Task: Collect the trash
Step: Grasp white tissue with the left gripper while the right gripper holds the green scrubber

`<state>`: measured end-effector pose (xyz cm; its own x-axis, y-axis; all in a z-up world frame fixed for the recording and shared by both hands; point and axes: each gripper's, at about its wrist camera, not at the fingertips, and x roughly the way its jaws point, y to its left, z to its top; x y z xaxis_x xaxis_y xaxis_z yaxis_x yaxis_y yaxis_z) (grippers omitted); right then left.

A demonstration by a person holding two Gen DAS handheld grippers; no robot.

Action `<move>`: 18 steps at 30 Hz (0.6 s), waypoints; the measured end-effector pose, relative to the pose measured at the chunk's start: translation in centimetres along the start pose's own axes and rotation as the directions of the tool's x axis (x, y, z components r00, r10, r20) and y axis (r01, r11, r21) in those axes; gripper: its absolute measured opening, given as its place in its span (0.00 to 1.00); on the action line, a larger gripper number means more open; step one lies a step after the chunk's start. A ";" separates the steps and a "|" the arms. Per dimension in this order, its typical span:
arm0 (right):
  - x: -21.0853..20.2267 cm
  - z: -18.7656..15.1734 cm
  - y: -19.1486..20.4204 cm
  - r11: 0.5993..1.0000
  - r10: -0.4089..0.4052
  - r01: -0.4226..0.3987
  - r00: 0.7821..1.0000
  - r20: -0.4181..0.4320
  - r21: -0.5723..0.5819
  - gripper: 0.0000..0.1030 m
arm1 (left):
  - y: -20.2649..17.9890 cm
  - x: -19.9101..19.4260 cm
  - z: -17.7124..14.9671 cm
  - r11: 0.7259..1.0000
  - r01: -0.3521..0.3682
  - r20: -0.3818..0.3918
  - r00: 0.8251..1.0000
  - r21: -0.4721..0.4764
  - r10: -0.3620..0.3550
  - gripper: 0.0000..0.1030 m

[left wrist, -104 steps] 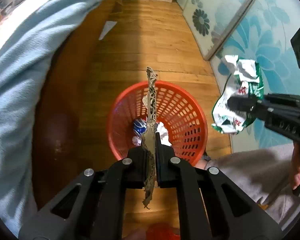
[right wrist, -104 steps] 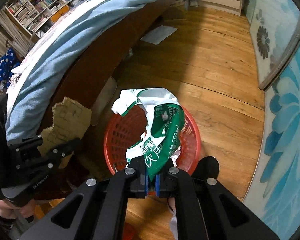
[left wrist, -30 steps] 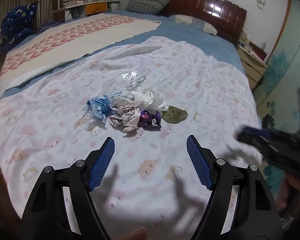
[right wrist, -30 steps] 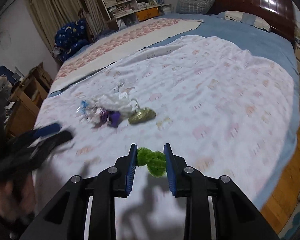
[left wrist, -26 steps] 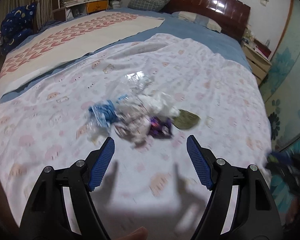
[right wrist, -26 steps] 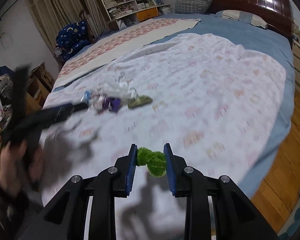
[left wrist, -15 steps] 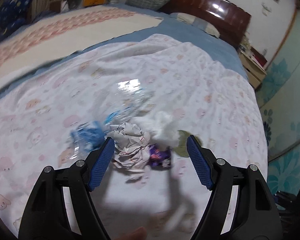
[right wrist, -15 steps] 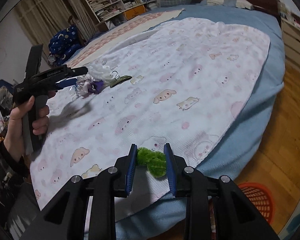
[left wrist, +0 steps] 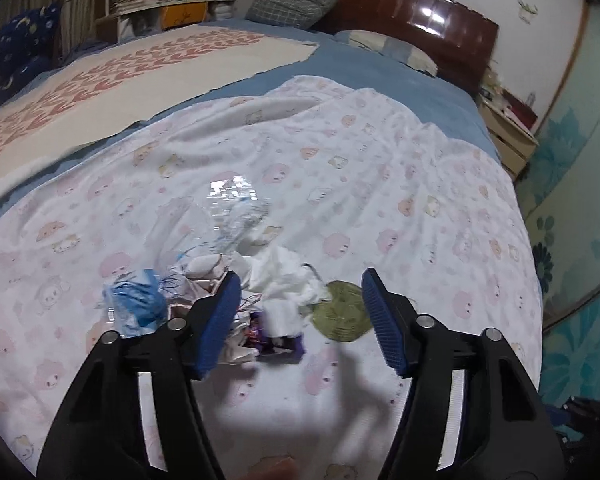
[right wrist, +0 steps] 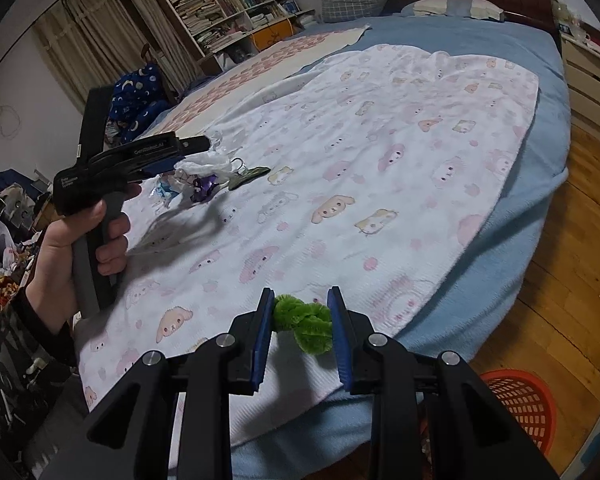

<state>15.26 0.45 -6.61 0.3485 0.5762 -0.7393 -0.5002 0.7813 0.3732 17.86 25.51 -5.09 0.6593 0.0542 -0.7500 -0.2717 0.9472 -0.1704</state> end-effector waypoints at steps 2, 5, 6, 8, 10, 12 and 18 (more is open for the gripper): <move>-0.2 -0.1 -0.4 1.000 -0.001 0.001 1.000 0.001 0.007 0.27 | 0.4 -0.7 0.0 1.000 0.006 0.015 1.000 -0.014 -0.006 0.61; -0.2 -0.2 -1.0 1.000 0.002 -0.002 1.000 0.001 0.023 0.27 | 0.7 -0.9 0.0 1.000 -0.004 0.035 0.999 0.002 0.004 0.28; -0.2 -0.3 -1.2 1.000 0.003 -0.003 1.000 0.001 0.027 0.27 | 0.8 -0.6 -0.1 1.000 -0.010 0.024 1.000 -0.001 0.010 0.13; -0.2 -0.4 -1.3 0.999 0.003 -0.003 1.000 0.000 0.032 0.27 | 1.2 0.3 -0.4 1.000 0.001 -0.004 1.000 -0.019 -0.001 0.07; -0.1 -0.3 -1.3 1.000 0.005 -0.005 1.000 -0.001 0.030 0.27 | 1.1 0.4 -0.5 1.000 0.012 -0.001 1.000 -0.012 -0.012 0.06; 0.0 -0.2 -1.4 1.000 0.005 -0.005 1.000 0.001 0.030 0.27 | 0.7 0.5 -0.5 1.000 0.011 -0.004 1.000 0.005 -0.011 0.03; -0.4 -0.2 -1.9 0.999 0.001 -0.001 1.000 0.006 0.040 0.27 | 0.9 -0.8 -0.3 1.000 0.008 0.032 0.999 -0.008 -0.008 0.01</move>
<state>15.96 -1.35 -7.12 0.3530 0.5781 -0.7357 -0.4685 0.7899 0.3958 16.88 26.26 -4.79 0.6836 0.0570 -0.7277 -0.2719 0.9451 -0.1813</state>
